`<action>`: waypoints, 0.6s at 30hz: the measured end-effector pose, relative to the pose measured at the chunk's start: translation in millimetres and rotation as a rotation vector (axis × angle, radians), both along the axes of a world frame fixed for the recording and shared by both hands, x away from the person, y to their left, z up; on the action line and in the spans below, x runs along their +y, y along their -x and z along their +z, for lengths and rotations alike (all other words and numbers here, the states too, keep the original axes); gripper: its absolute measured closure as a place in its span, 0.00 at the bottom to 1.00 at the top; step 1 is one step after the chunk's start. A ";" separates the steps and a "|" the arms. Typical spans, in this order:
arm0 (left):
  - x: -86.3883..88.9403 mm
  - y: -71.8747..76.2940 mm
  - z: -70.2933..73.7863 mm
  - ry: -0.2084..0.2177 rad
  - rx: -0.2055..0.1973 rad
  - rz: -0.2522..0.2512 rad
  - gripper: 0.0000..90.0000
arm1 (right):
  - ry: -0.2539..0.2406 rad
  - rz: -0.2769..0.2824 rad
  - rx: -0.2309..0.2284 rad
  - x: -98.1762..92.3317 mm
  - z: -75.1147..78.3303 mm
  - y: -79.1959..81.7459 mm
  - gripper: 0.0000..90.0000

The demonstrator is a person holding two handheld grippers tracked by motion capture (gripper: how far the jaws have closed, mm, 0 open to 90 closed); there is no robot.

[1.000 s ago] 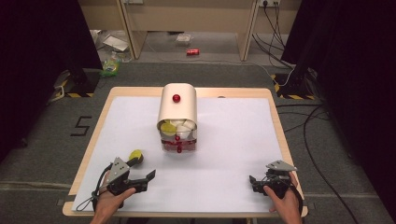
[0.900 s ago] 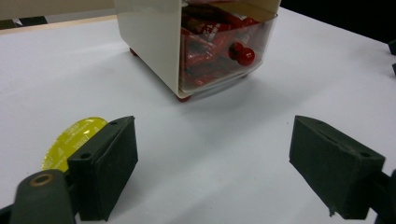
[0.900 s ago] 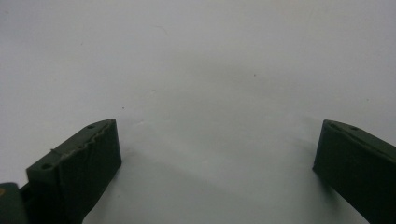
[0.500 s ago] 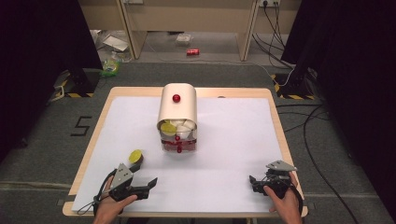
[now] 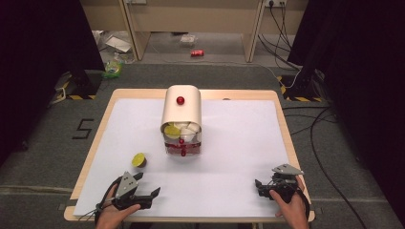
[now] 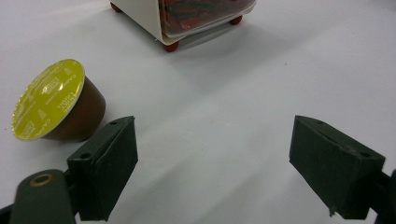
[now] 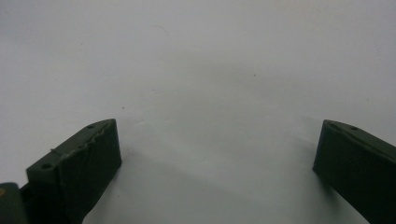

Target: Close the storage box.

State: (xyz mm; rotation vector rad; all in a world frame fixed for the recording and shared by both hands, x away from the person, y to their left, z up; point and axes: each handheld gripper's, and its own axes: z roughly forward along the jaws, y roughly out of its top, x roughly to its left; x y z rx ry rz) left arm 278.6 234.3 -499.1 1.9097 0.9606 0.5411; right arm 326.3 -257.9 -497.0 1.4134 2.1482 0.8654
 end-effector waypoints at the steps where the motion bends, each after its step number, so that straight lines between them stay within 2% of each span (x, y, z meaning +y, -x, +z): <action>1: 0.2 0.7 -0.5 0.000 0.004 0.000 0.16 | 0.000 -0.001 0.001 0.1 0.0 0.1 0.01; 3: 0.1 3.1 -1.9 -0.001 0.022 0.004 0.16 | -0.002 -0.003 0.002 0.3 0.1 0.3 0.01; 18: 1.0 8.5 -14.5 -0.058 0.049 0.005 0.16 | -0.002 -0.004 0.002 0.3 0.1 0.3 0.01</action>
